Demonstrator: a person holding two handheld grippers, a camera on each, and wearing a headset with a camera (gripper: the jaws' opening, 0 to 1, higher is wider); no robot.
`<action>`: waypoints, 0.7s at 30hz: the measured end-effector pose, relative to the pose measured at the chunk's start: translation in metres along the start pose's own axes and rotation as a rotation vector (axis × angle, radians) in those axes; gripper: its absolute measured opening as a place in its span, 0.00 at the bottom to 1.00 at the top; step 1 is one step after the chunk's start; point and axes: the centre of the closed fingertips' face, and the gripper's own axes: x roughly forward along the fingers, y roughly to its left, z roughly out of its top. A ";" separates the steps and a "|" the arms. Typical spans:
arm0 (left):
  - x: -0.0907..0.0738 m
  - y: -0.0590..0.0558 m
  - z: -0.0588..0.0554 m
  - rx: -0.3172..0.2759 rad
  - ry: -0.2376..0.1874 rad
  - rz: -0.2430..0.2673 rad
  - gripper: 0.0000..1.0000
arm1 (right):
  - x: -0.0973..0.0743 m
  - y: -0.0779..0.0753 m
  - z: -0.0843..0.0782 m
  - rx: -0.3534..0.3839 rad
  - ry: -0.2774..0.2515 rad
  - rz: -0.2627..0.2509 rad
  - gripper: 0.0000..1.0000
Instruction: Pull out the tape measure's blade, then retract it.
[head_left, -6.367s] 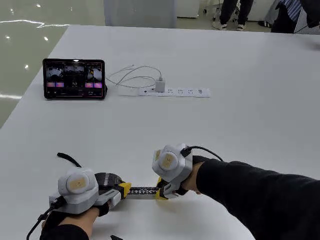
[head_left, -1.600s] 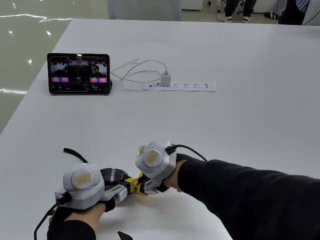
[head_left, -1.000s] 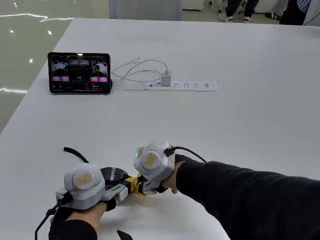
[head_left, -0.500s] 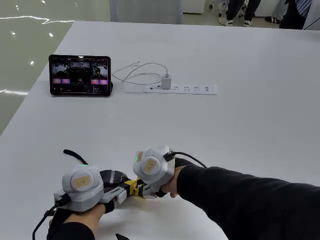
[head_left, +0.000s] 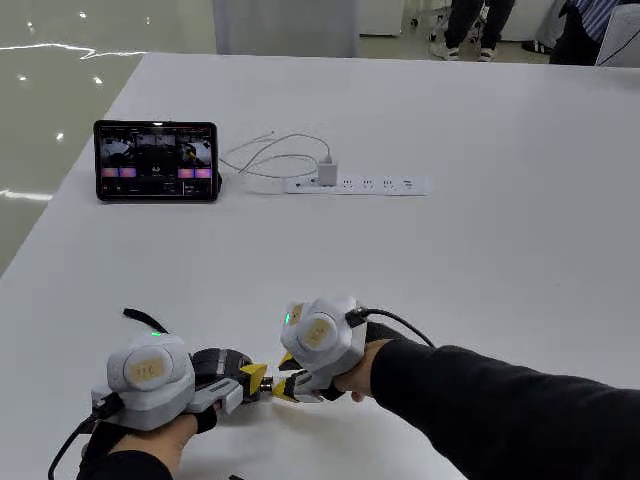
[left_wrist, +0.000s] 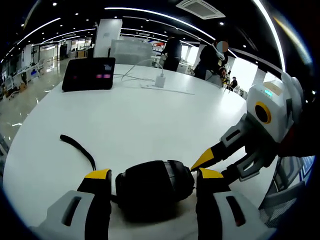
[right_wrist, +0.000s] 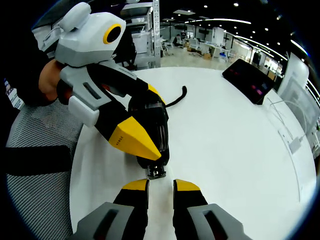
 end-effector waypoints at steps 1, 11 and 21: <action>0.000 0.001 0.000 0.005 0.000 -0.003 0.66 | -0.001 -0.001 -0.001 0.008 -0.003 -0.006 0.15; -0.004 -0.005 -0.005 0.047 0.009 -0.073 0.84 | -0.025 -0.004 -0.014 0.095 -0.058 -0.057 0.24; -0.008 -0.005 -0.003 0.087 0.011 -0.115 0.96 | -0.046 0.002 -0.021 0.146 -0.103 -0.082 0.30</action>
